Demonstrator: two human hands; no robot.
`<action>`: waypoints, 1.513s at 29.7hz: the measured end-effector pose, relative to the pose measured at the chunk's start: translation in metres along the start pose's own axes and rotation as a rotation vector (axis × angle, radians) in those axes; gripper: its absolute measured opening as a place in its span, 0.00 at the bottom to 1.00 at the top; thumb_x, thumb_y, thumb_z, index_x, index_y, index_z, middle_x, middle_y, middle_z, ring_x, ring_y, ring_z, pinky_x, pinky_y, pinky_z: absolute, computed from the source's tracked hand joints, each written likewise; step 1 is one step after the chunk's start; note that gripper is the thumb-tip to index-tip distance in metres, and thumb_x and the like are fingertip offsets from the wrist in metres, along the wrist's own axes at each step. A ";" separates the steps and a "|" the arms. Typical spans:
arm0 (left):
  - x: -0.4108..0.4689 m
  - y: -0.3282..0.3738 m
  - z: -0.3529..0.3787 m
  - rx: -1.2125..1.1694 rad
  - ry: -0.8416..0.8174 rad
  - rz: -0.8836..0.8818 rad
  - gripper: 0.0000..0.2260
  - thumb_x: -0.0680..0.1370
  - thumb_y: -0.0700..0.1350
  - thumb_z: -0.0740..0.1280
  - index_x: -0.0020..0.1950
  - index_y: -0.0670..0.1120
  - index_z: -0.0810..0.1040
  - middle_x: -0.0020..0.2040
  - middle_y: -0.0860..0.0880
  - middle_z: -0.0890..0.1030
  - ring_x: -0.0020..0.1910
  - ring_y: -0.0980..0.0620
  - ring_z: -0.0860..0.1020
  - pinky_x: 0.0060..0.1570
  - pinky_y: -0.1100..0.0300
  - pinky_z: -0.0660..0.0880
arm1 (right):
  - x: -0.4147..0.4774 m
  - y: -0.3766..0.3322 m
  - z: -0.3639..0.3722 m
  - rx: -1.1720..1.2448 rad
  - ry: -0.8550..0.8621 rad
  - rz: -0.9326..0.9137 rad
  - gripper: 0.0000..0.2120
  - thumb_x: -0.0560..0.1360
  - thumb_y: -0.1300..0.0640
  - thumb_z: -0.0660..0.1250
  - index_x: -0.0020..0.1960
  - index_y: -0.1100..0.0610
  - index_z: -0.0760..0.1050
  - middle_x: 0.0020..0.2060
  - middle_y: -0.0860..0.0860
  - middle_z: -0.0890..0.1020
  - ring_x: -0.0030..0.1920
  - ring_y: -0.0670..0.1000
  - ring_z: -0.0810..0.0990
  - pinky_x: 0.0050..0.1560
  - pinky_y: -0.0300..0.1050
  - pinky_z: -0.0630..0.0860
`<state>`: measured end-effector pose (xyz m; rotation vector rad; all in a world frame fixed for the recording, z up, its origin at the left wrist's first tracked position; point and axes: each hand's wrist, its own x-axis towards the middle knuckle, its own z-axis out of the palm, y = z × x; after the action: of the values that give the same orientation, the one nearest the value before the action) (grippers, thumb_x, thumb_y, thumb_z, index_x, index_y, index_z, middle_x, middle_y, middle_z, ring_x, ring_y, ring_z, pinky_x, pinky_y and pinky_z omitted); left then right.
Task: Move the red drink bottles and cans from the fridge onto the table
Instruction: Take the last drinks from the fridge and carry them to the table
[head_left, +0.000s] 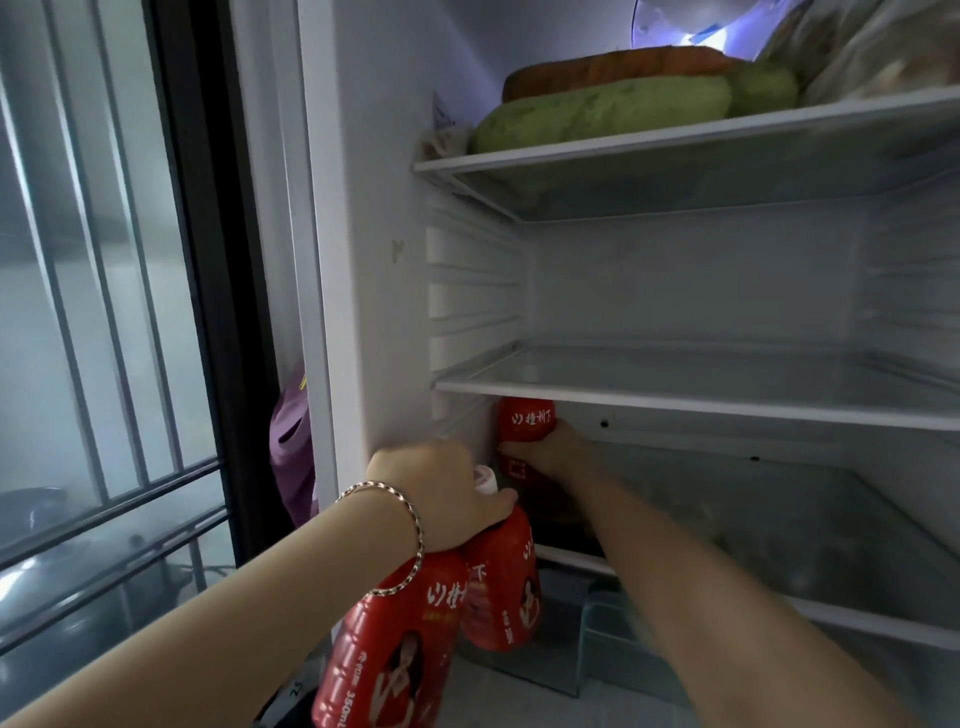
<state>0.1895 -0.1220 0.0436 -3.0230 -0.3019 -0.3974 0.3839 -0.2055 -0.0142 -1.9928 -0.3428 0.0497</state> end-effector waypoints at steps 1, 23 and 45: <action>-0.002 0.000 -0.003 0.004 -0.003 0.001 0.23 0.74 0.67 0.56 0.44 0.48 0.73 0.44 0.51 0.77 0.42 0.52 0.75 0.44 0.59 0.72 | -0.011 -0.001 -0.002 -0.005 -0.024 -0.004 0.27 0.66 0.52 0.77 0.61 0.58 0.75 0.59 0.56 0.80 0.58 0.54 0.79 0.59 0.48 0.76; -0.027 0.018 -0.012 0.014 0.004 0.042 0.21 0.75 0.66 0.55 0.37 0.49 0.68 0.37 0.52 0.72 0.40 0.50 0.73 0.42 0.59 0.70 | -0.135 -0.029 -0.051 0.141 0.292 -0.253 0.08 0.74 0.49 0.68 0.45 0.51 0.73 0.35 0.41 0.76 0.37 0.40 0.74 0.35 0.32 0.67; -0.023 0.038 0.008 -0.001 -0.031 0.135 0.20 0.74 0.68 0.54 0.44 0.51 0.70 0.43 0.53 0.74 0.41 0.53 0.72 0.43 0.60 0.69 | -0.155 0.020 -0.126 0.433 0.392 0.247 0.10 0.73 0.53 0.67 0.38 0.59 0.74 0.34 0.54 0.77 0.32 0.51 0.77 0.37 0.44 0.75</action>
<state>0.1778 -0.1624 0.0281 -3.0301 -0.0991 -0.3396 0.2630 -0.3650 0.0047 -1.5587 0.1590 -0.1029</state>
